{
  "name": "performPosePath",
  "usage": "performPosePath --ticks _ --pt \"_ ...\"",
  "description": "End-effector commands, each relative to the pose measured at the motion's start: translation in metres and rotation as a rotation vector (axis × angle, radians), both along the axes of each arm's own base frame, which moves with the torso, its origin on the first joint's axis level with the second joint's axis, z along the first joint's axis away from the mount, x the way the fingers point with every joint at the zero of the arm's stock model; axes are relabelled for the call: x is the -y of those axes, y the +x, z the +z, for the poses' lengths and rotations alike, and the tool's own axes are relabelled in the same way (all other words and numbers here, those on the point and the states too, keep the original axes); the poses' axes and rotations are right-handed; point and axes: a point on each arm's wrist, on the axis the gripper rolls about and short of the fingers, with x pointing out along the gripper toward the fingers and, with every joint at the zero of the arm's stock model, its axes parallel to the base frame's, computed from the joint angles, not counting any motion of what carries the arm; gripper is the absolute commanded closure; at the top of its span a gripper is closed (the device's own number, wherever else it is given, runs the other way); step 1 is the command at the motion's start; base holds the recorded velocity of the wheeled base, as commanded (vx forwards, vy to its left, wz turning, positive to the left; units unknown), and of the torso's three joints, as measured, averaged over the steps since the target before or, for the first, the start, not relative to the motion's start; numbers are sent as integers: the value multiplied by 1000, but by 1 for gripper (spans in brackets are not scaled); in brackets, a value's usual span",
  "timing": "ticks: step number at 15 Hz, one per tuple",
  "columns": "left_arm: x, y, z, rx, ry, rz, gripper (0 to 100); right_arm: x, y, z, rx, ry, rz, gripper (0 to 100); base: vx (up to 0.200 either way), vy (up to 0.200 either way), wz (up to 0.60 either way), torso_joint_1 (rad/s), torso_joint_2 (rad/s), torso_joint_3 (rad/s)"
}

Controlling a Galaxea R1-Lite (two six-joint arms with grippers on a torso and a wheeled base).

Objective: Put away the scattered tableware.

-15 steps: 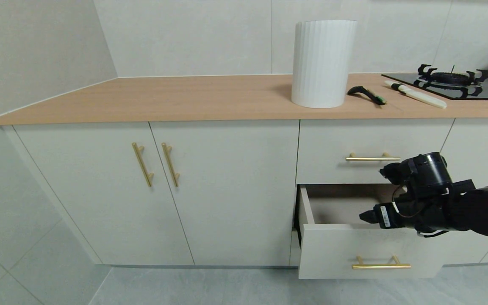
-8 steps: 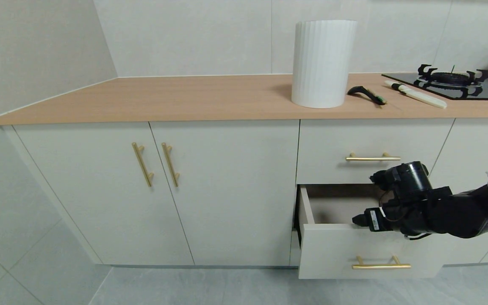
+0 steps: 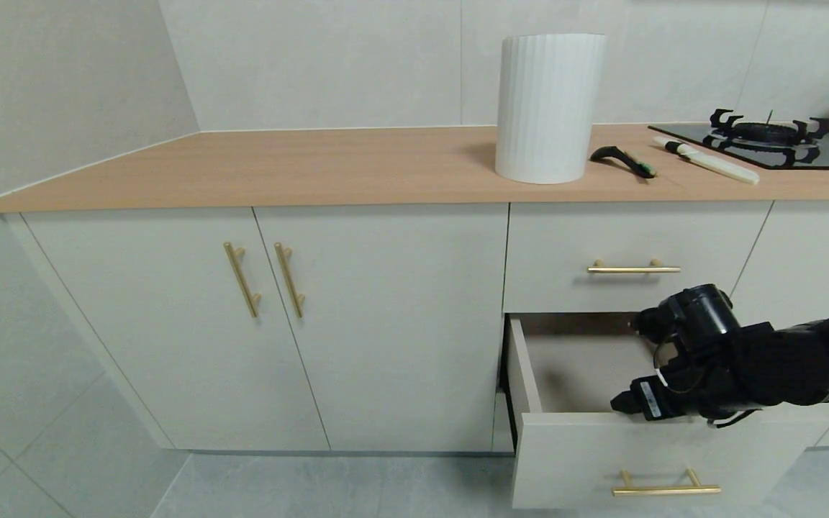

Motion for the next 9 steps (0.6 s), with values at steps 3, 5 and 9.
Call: performPosePath --ticks 3,5,9 --pt "0 0 0 -1 0 0 0 4 -19 16 -37 -49 67 0 0 0 0 0 0 0" --pt "0 0 0 -1 -2 0 0 2 -31 16 -95 -88 126 0 0 0 0 0 0 0" --pt "0 0 0 -1 0 0 0 0 -53 18 -217 -161 238 0 0 0 0 0 0 0"
